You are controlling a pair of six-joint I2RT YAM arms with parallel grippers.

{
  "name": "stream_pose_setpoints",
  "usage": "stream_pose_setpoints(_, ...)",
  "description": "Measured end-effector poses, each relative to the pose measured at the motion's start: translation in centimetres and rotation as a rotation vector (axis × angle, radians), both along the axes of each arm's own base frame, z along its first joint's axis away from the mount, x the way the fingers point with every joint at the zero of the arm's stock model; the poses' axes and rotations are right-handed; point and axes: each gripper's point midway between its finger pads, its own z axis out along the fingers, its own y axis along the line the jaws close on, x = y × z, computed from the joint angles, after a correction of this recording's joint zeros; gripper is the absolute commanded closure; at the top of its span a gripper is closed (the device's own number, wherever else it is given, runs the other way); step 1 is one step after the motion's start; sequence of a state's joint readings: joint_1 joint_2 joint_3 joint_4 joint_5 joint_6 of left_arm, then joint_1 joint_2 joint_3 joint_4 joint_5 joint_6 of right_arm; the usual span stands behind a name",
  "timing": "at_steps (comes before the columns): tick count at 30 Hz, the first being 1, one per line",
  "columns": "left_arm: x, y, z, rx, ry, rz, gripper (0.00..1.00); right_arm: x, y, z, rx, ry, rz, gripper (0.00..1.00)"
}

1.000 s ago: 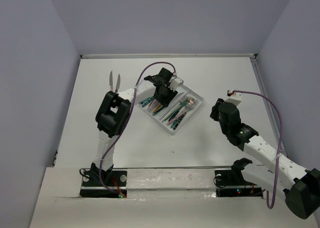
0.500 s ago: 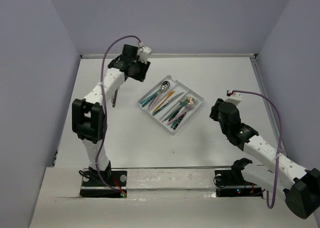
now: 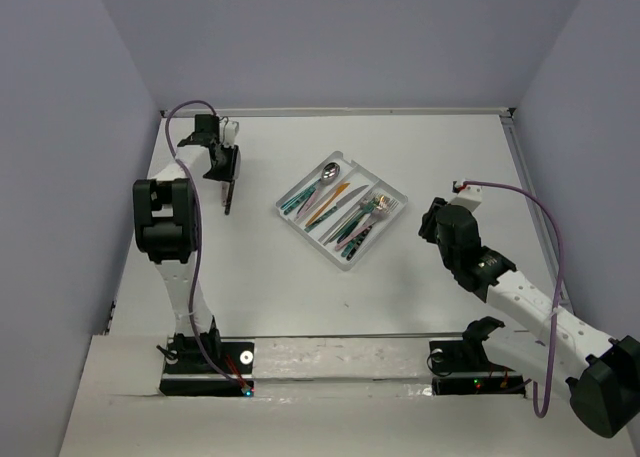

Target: Sort the eating utensils into containers

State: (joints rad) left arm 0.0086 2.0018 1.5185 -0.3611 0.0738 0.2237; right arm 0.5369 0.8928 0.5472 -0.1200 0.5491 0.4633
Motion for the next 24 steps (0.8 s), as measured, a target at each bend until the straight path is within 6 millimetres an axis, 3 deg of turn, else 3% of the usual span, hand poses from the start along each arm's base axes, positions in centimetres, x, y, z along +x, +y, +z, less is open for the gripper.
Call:
stream_pose_setpoints(9, 0.9, 1.3, -3.2, 0.028, 0.033, 0.032, 0.55, 0.0, 0.0, 0.0, 0.0, 0.0, 0.0, 0.6)
stream_pose_setpoints(16, 1.9, 1.8, -3.7, 0.033, 0.014, 0.046, 0.57, 0.0, 0.0, 0.0, 0.0, 0.0, 0.0, 0.6)
stream_pose_setpoints(18, 2.4, 1.9, -3.7, 0.029, 0.006, 0.046, 0.62, 0.0, 0.0, 0.0, 0.0, 0.0, 0.0, 0.6)
stream_pose_setpoints(22, 3.5, 1.5, -3.7, -0.009, -0.006, 0.037, 0.95, 0.0, 0.0, 0.0, 0.0, 0.0, 0.0, 0.6)
stream_pose_setpoints(24, 3.6, 1.5, -3.8, -0.025, -0.009, 0.036, 1.0, 0.0, 0.0, 0.0, 0.0, -0.001, 0.0, 0.6)
